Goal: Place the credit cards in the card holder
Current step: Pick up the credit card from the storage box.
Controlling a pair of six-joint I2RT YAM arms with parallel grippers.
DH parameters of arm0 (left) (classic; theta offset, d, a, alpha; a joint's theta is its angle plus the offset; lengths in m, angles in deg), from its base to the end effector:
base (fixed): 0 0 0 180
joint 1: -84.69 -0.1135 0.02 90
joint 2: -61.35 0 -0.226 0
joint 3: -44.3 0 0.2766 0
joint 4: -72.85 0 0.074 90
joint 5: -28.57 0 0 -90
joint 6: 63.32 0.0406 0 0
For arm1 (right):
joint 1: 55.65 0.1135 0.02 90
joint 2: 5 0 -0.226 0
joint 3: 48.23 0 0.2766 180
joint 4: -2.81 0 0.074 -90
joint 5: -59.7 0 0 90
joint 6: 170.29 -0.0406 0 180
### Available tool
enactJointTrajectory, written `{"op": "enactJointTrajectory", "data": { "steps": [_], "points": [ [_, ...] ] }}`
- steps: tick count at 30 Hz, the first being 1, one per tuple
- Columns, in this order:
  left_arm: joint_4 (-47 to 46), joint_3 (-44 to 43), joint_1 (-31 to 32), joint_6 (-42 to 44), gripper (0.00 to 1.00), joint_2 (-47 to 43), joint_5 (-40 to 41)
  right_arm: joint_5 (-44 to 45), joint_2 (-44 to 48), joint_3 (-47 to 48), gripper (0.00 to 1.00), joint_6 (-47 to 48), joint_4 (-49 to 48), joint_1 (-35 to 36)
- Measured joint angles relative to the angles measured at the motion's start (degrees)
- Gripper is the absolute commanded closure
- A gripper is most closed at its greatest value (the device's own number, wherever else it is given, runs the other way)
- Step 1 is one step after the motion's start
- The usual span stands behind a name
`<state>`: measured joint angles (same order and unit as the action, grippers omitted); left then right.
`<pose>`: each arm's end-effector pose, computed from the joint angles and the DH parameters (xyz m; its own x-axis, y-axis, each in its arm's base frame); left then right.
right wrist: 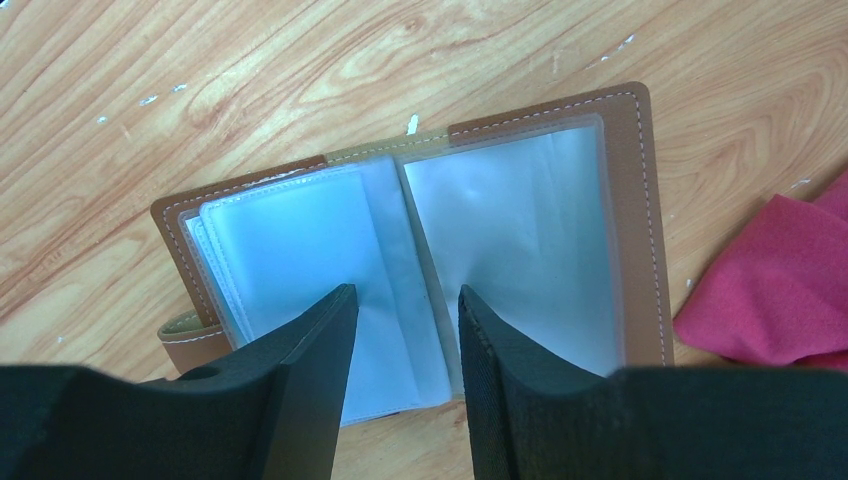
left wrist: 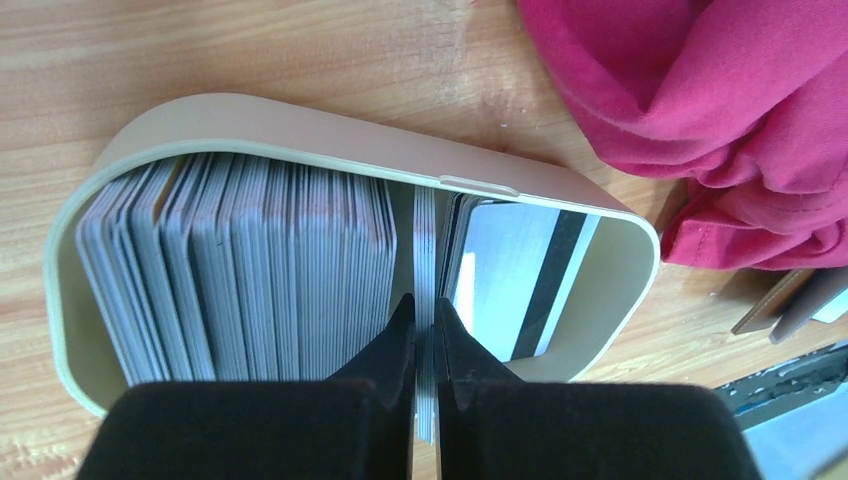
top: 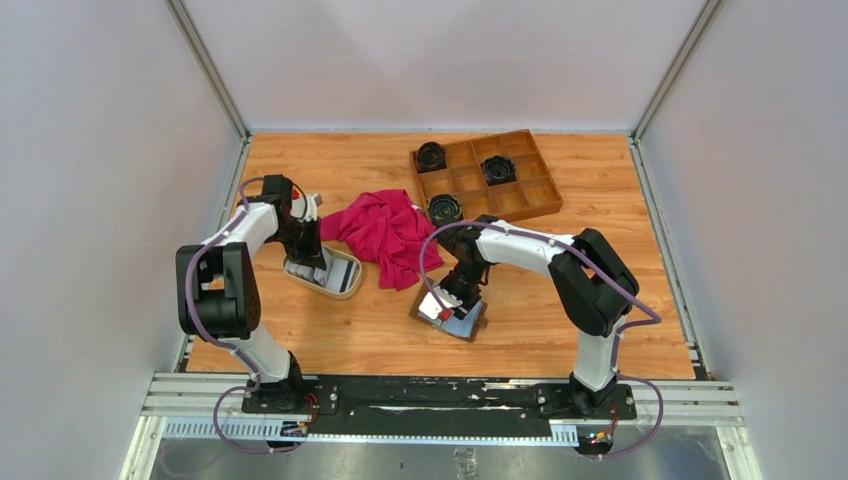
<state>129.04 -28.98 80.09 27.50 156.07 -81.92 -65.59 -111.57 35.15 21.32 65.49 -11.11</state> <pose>0.3202 0.0115 0.1282 -0.9735 -0.0649 -0.2191 0.0136 0.9408 -0.3388 0.2305 0.2597 0.1143 0.7329 -0.4005 -0.5499 -0.5752 -0.7965 -0.1865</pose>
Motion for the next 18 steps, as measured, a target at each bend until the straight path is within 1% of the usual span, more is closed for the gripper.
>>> {"op": "enactJointTrajectory", "data": {
  "steps": [2, 4, 6, 13, 18],
  "points": [
    [0.00, 0.00, -0.44, -0.09, 1.00, -0.52, -0.44, 0.00, 0.00, 0.00, 0.54, 0.00, 0.02, 0.00],
    [-0.04, 0.02, -1.20, -0.20, 0.93, -1.33, -1.51, 0.00, 0.00, 0.00, 0.54, 0.00, 0.02, 0.00],
    [-0.09, 0.02, -1.84, -0.24, 0.89, -1.62, -2.60, -0.02, 0.00, 0.00, 0.54, 0.00, 0.02, 0.00],
    [-0.31, 0.00, -2.43, -0.17, 0.82, 0.13, -6.36, 0.00, 0.00, 0.00, 0.54, 0.00, 0.04, 0.00],
    [-0.31, 0.02, -2.69, -0.20, 0.80, 0.33, -7.48, 0.00, -0.02, 0.00, 0.55, 0.02, 0.04, 0.00]
  ]
}}
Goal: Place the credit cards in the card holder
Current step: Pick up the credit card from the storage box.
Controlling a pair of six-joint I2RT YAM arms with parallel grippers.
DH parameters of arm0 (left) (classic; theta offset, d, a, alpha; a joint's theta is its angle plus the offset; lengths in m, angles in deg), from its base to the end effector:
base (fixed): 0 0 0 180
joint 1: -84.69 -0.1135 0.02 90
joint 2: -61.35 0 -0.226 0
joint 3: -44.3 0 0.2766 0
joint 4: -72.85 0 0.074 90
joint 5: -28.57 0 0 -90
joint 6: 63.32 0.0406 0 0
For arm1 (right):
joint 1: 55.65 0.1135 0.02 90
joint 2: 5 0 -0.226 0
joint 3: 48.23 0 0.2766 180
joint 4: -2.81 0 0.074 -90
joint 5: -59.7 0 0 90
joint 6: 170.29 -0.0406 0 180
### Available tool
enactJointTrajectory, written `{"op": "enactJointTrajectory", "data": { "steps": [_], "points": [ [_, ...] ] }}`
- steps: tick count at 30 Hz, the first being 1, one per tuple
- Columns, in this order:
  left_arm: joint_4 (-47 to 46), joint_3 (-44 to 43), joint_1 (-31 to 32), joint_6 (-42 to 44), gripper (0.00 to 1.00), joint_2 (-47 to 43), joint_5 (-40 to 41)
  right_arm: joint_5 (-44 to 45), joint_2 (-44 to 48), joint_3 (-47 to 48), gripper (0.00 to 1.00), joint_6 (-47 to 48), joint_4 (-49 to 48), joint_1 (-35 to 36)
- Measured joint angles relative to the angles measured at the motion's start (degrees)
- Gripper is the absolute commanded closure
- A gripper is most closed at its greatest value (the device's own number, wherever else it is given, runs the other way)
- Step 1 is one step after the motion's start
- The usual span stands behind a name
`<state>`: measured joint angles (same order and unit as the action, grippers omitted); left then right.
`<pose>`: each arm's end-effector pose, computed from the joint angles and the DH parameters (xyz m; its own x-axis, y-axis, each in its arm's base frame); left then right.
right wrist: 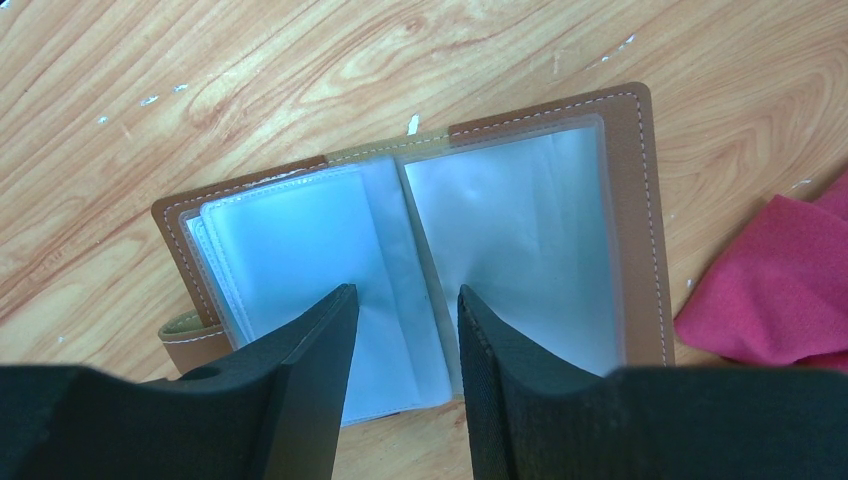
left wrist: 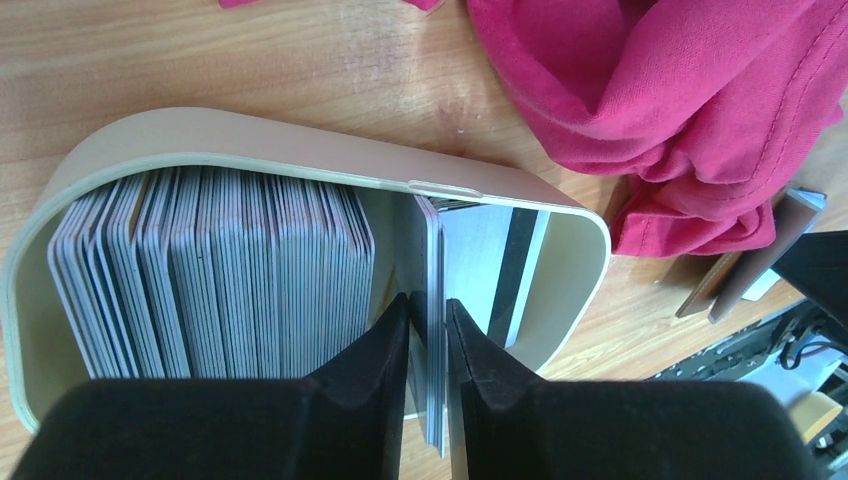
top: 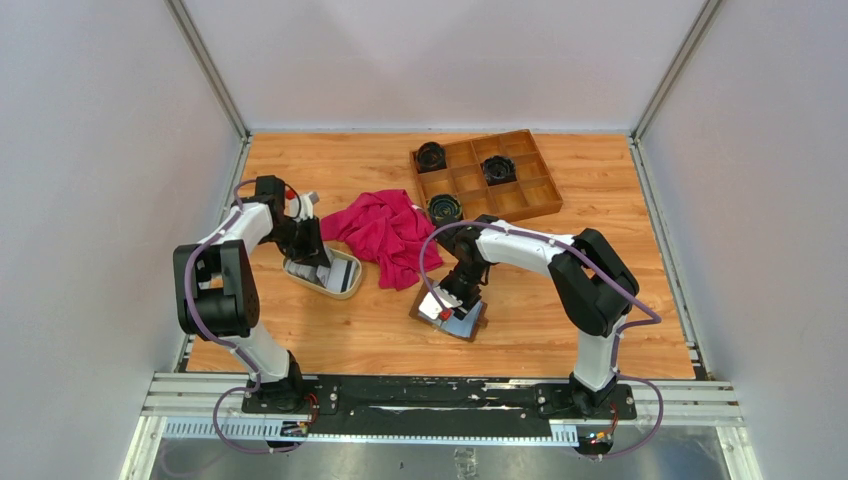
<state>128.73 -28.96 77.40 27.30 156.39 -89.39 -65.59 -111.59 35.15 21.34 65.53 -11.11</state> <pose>0.3200 0.0217 0.1287 -0.9691 -0.1143 -0.2187 -0.0022 0.8901 -0.4557 0.2304 0.2596 0.1142 0.7327 -0.4006 -0.5501 -0.5751 -0.7968 -0.1857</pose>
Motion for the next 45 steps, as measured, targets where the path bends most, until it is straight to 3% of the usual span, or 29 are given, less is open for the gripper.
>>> {"op": "enactJointTrajectory", "data": {
  "steps": [7, 12, 15, 20, 22, 24, 30, 37, 45],
  "points": [
    [-0.02, 0.00, -0.20, -0.02, 0.80, -0.07, -0.26, 0.00, 0.00, 0.00, 0.55, 0.00, 0.04, 0.00],
    [-0.09, 0.00, -0.61, -0.11, 1.00, -1.07, 0.31, 0.00, 0.00, 0.00, 0.55, 0.00, 0.07, 0.00],
    [-0.52, 0.00, -0.90, -0.02, 1.00, -1.18, 1.25, 0.00, 0.00, 0.00, 0.55, 0.00, 0.09, 0.00],
    [-0.59, 0.00, -0.87, -0.11, 0.88, -1.05, 1.86, -0.02, 0.00, 0.00, 0.55, 0.00, 0.11, 0.00],
    [-0.61, 0.00, -0.87, -0.13, 0.90, -0.79, 1.84, -0.02, 0.00, 0.00, 0.55, 0.00, 0.13, 0.00],
    [-0.61, 0.00, -0.87, -0.17, 1.00, -0.17, 1.57, -0.02, 0.00, 0.00, 0.55, 0.00, 0.15, 0.00],
    [-0.55, 0.02, -0.81, -0.15, 1.00, -0.92, 2.27, -0.02, 0.00, 0.00, 0.55, 0.00, 0.17, 0.02],
    [-0.48, 0.33, -0.83, -1.27, 1.00, -11.15, 5.14, -0.02, -0.04, 0.02, 0.55, 0.00, 0.20, 0.02],
    [-1.05, 1.18, 0.46, -1.55, 1.00, -9.16, -1.86, -0.02, -0.04, 0.02, 0.55, 0.00, 0.20, 0.02]
  ]
}}
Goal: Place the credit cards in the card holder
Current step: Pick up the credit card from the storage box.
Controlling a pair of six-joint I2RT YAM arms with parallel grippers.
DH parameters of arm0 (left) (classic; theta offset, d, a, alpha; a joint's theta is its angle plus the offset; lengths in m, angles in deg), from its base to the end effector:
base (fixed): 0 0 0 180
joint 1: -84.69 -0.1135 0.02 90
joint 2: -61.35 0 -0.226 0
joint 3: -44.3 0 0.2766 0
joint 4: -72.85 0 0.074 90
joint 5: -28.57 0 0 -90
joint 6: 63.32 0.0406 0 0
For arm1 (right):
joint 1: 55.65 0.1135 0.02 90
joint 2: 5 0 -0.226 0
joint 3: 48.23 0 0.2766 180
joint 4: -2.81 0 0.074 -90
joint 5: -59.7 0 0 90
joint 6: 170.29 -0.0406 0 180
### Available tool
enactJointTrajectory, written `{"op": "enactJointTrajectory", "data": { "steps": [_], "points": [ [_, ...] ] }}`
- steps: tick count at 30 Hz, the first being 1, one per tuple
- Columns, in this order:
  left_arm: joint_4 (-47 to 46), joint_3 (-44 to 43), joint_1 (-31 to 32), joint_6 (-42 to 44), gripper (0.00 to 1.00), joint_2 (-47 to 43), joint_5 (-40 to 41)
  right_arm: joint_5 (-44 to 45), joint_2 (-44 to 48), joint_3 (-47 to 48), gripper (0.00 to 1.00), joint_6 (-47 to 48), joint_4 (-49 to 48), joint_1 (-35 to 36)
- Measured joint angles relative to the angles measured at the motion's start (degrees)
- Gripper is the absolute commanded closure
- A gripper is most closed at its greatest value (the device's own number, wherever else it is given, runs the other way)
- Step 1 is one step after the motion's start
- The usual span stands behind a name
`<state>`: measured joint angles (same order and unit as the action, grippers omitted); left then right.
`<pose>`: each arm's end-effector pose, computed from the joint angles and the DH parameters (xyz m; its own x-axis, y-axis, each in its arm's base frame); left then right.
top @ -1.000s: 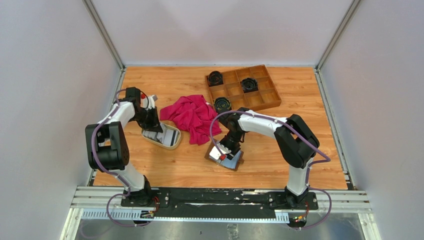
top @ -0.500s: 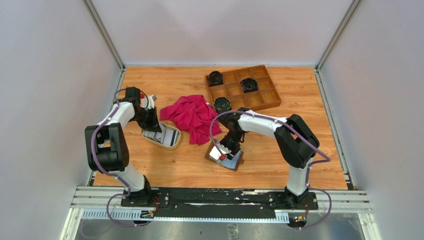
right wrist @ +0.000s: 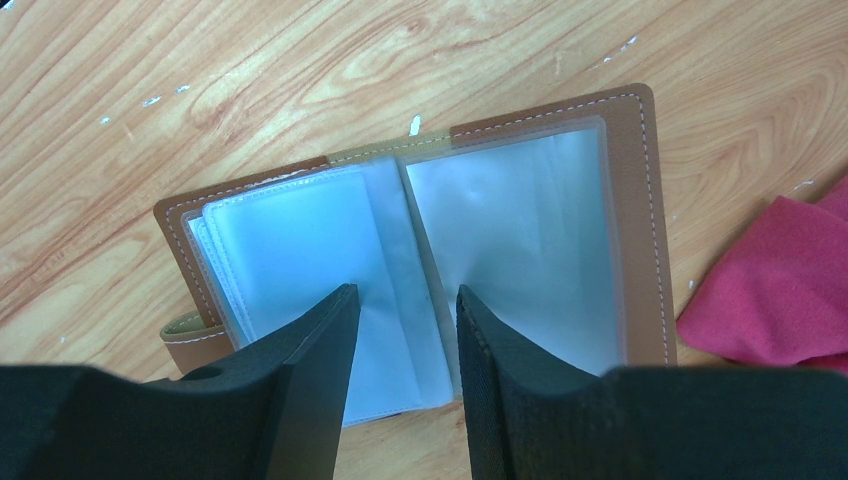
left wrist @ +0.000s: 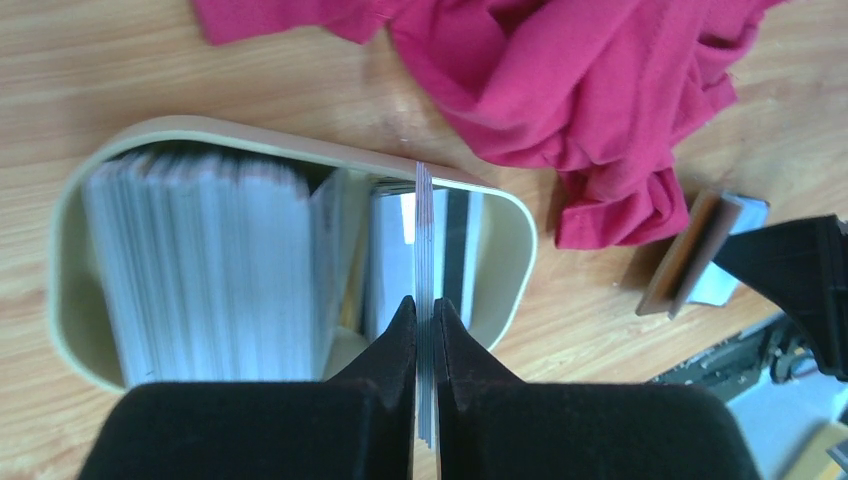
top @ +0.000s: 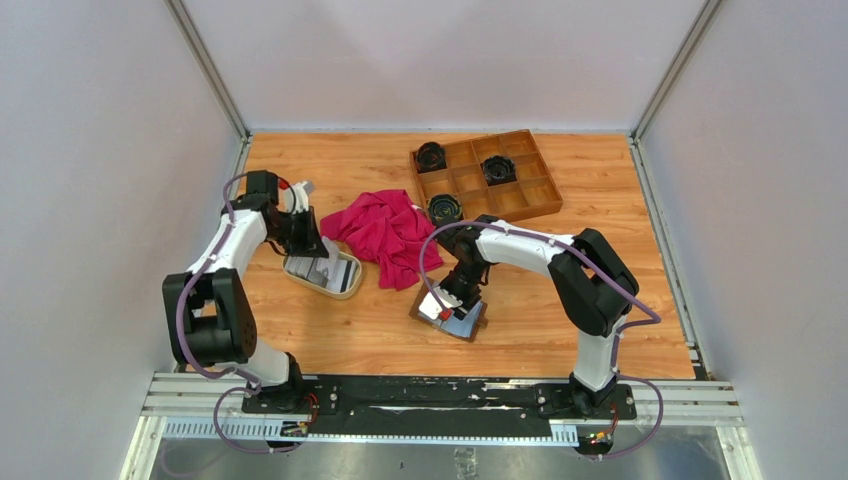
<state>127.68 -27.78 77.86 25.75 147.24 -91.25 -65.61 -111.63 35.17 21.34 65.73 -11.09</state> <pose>0.3124 0.0171 0.1712 -0.9258 -0.1251 -0.3567 0.0616 0.8811 -0.4690 0.2301 0.2595 0.1141 0.7312 -0.4017 -0.5513 -0.5753 -0.7974 -0.1820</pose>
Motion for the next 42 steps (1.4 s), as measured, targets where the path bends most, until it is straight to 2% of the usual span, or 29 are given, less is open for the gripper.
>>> {"op": "enactJointTrajectory", "data": {
  "steps": [12, 21, 28, 38, 42],
  "points": [
    [-2.19, 2.45, 2.84, -0.13, 1.00, 2.69, -4.74, 0.00, -0.02, 0.00, 0.55, 0.00, 0.02, 0.00],
    [-2.49, 5.29, 3.17, -0.28, 1.00, -2.34, -1.95, 0.00, -0.22, 0.28, 0.55, 0.00, 0.28, 0.00],
    [-2.29, 5.29, 3.17, -0.11, 1.00, -1.60, -1.07, 0.02, -0.26, 0.33, 0.55, 0.00, 0.37, 0.00],
    [-1.88, 4.15, 3.17, 0.31, 0.89, 3.41, -4.55, 0.07, -0.26, 0.35, 0.55, 0.00, 0.37, 0.11],
    [-1.88, 4.17, 3.21, 0.52, 1.00, 4.02, -4.37, 0.07, -0.26, 0.35, 0.55, 0.00, 0.37, 0.11]
  ]
}}
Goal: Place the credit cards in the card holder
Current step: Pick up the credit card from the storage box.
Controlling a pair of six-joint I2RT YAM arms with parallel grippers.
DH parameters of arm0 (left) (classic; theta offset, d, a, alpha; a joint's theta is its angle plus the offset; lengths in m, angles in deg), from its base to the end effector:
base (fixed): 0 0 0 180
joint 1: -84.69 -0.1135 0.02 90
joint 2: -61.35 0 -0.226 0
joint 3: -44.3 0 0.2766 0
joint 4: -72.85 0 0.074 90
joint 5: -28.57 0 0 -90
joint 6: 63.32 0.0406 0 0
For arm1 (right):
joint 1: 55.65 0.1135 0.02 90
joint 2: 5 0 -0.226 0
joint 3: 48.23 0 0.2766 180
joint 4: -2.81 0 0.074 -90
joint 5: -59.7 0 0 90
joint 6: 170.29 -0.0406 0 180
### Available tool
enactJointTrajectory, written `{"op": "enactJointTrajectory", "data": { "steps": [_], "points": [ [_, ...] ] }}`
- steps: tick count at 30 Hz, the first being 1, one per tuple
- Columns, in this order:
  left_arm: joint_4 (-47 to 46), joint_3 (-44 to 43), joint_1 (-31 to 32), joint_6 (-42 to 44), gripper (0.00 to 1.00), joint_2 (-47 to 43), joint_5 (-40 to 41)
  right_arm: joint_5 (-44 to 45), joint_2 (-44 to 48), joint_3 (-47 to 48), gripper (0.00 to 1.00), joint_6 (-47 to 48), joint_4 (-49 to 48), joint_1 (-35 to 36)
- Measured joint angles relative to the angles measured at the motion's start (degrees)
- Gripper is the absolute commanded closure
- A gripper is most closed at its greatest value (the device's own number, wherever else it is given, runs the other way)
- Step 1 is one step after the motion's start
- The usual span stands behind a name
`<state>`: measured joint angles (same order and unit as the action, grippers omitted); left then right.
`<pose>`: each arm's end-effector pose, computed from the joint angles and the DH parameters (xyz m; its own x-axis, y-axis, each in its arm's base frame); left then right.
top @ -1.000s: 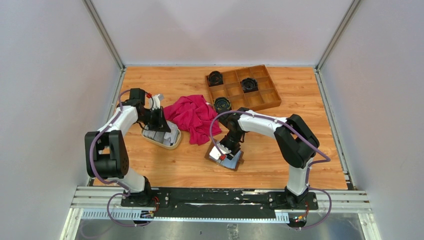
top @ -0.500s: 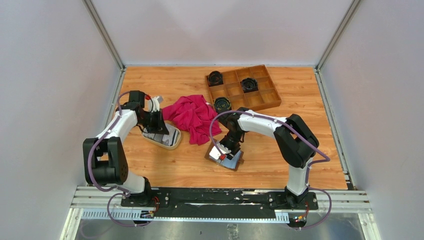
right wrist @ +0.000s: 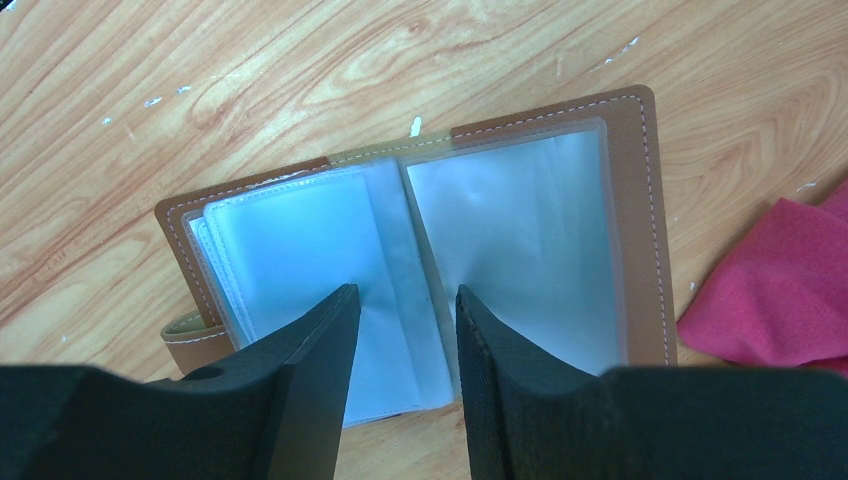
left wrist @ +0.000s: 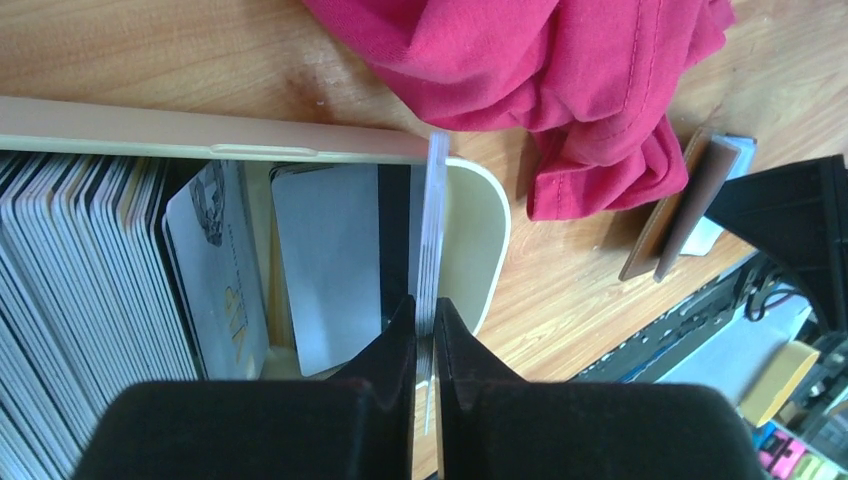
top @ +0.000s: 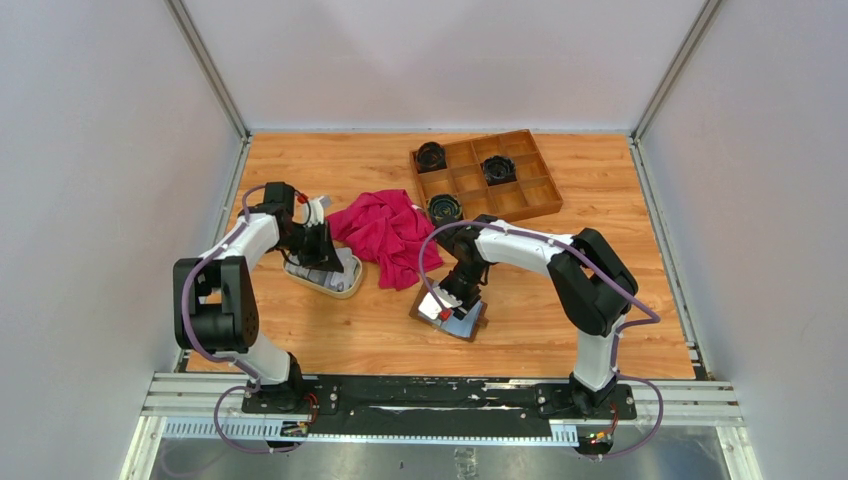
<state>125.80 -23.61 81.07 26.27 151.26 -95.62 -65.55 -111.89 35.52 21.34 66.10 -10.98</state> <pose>0.3049 -0.0036 0.1320 -0.9644 -0.0669 -0.2558 0.0865 0.8343 -0.5445 0.2301 0.2604 0.1141 0.7305 -0.4027 -0.5516 -0.5743 -0.7992 -0.1771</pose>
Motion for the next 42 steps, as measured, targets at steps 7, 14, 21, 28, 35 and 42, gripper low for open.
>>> {"op": "enactJointTrajectory", "data": {
  "steps": [7, 14, 21, 28, 35, 42],
  "points": [
    [-0.04, 1.07, 0.00, -0.17, 0.90, -2.19, 3.06, 0.00, 0.00, 0.00, 0.55, 0.00, 0.02, 0.00],
    [-0.07, 1.09, 0.00, -0.17, 0.76, -1.42, 3.89, 0.00, 0.00, 0.00, 0.55, 0.00, 0.02, 0.00],
    [-0.07, 1.09, -0.11, -0.15, 0.72, -0.55, 3.93, 0.02, -0.04, 0.09, 0.55, 0.00, 0.09, 0.00],
    [-0.44, 1.07, -1.38, -0.22, 0.68, -0.02, 3.02, 0.00, -0.17, 0.22, 0.55, 0.00, 0.26, 0.00],
    [-2.51, 1.07, -3.04, -0.72, 0.70, 0.04, 0.44, 0.00, -0.22, 0.26, 0.55, 0.00, 0.28, 0.00],
    [-4.90, 1.07, -3.89, -1.95, 0.75, 0.07, -1.81, 0.00, -0.24, 0.28, 0.55, 0.00, 0.31, 0.00]
  ]
}}
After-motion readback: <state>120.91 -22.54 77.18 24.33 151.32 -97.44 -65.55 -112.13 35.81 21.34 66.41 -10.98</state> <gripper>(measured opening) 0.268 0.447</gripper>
